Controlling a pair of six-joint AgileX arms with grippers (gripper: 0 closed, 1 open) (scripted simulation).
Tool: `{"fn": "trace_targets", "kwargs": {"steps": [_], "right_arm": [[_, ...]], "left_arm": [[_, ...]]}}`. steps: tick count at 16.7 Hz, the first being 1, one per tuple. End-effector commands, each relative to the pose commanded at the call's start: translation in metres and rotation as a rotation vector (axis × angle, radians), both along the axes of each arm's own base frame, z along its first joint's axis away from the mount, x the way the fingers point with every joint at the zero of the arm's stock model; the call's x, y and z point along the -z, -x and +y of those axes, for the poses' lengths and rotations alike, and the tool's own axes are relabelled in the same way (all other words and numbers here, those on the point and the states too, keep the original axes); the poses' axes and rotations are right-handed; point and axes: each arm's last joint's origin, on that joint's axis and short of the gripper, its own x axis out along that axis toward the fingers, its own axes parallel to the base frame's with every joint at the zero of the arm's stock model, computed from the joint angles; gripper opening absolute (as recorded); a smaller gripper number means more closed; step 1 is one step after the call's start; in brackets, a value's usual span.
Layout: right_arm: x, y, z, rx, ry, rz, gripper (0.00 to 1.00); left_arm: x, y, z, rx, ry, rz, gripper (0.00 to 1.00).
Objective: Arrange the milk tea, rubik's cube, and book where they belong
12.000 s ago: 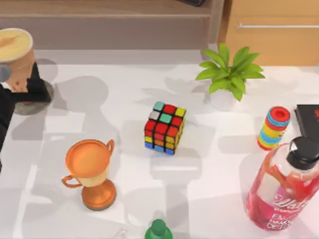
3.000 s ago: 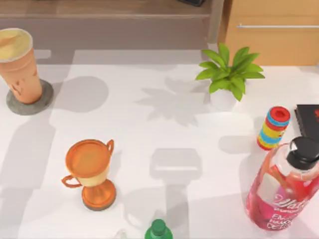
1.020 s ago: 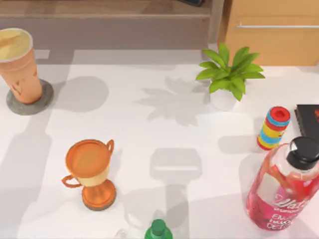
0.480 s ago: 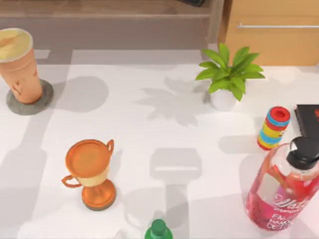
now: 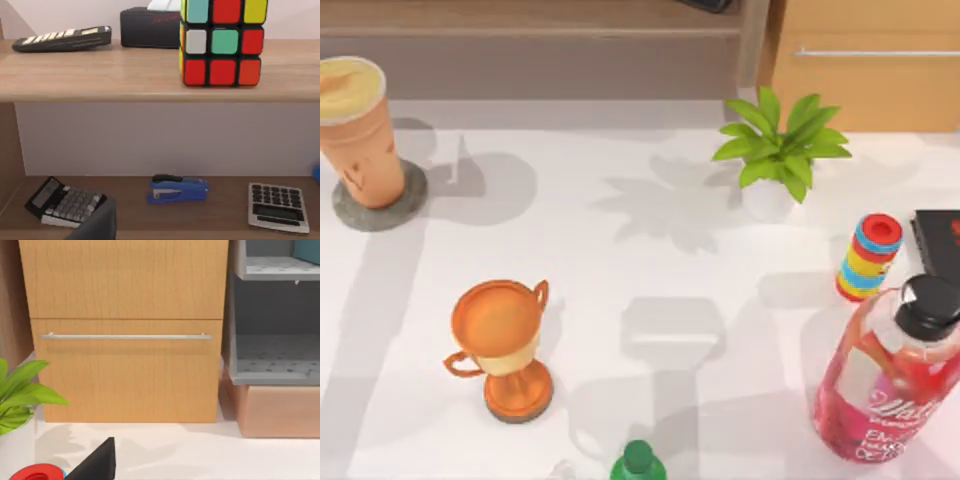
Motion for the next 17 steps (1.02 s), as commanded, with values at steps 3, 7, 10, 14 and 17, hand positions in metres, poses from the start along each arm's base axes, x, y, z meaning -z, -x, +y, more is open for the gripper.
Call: {"fn": "trace_targets", "kwargs": {"steps": [3,7,10,14,17], "right_arm": [[0.000,0.000,0.000,0.000,0.000,0.000,1.00],[0.000,0.000,0.000,0.000,0.000,0.000,1.00],[0.000,0.000,0.000,0.000,0.000,0.000,1.00],[0.000,0.000,0.000,0.000,0.000,0.000,1.00],[0.000,0.000,0.000,0.000,0.000,0.000,1.00]], "left_arm": [[0.045,0.054,0.004,-0.003,0.001,-0.002,1.00],[0.120,0.099,0.007,-0.012,0.002,0.006,1.00],[0.169,0.113,0.008,-0.016,0.002,0.010,1.00],[0.206,0.117,0.008,-0.015,-0.001,0.013,1.00],[0.208,0.117,0.008,-0.015,-0.001,0.013,1.00]]}}
